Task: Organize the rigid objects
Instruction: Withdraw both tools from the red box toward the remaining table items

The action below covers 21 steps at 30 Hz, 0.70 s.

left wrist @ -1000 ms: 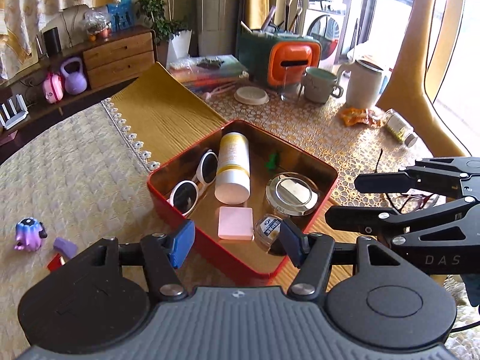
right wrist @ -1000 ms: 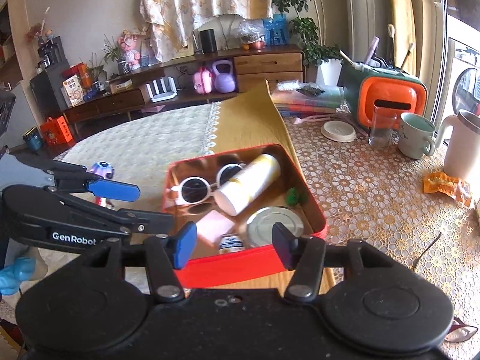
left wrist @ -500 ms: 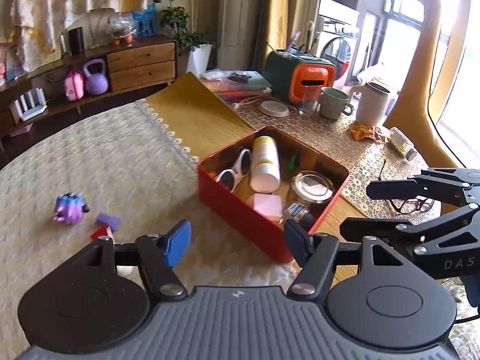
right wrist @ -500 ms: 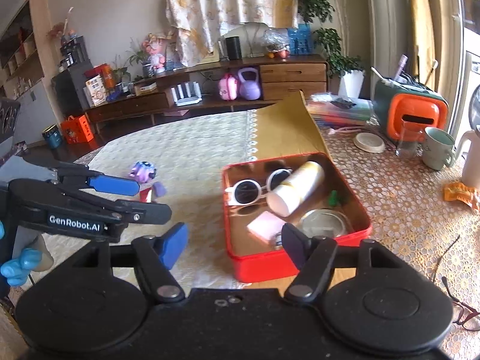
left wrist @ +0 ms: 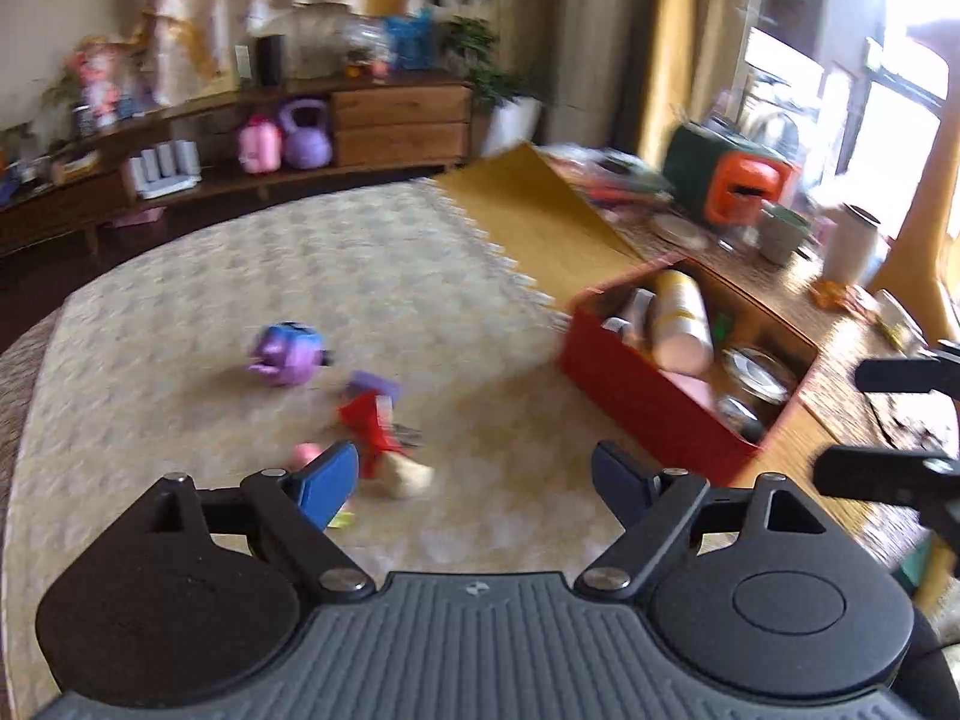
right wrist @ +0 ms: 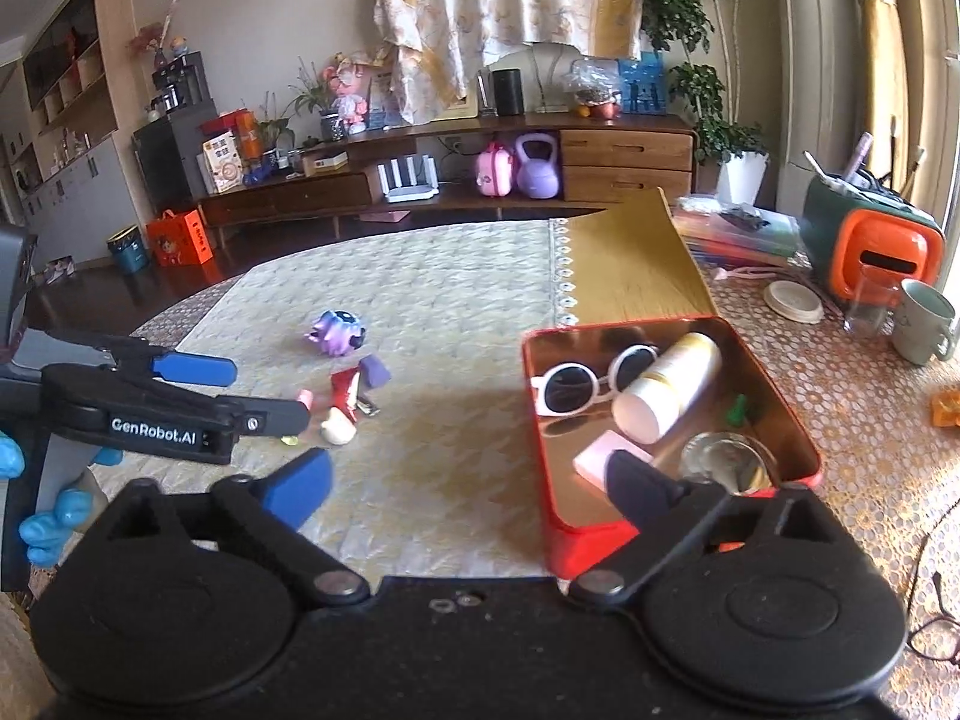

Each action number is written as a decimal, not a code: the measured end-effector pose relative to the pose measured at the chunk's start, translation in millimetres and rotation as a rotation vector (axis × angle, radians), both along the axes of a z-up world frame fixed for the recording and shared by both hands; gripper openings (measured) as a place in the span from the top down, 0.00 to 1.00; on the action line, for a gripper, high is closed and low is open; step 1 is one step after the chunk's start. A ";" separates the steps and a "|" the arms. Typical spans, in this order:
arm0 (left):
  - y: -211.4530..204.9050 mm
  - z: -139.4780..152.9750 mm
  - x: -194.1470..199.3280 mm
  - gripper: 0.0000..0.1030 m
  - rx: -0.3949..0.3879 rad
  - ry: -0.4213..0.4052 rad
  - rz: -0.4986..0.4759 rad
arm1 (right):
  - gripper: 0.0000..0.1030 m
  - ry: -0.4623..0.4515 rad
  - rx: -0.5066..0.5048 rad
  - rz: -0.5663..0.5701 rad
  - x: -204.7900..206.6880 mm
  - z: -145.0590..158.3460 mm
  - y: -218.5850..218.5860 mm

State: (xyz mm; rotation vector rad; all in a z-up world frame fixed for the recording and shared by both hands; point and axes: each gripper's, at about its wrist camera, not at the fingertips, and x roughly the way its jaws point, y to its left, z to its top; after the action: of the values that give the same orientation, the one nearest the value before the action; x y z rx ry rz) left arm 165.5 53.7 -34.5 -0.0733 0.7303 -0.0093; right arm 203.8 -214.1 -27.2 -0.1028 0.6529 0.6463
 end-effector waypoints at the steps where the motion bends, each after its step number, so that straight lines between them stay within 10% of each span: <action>1: 6.6 -1.2 -0.8 0.16 -0.003 -0.005 0.024 | 0.00 0.001 0.001 0.008 0.9 0.2 3.5; 21: 68.4 -56.6 5.9 0.15 -0.012 0.035 0.244 | 0.00 0.131 -0.048 0.084 50.9 -25.3 95.1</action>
State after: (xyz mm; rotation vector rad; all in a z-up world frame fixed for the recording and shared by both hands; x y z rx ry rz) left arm 171.4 122.1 -91.1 -0.1738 0.7521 0.2209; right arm 254.8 -119.0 -52.5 -0.1336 0.7940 0.7229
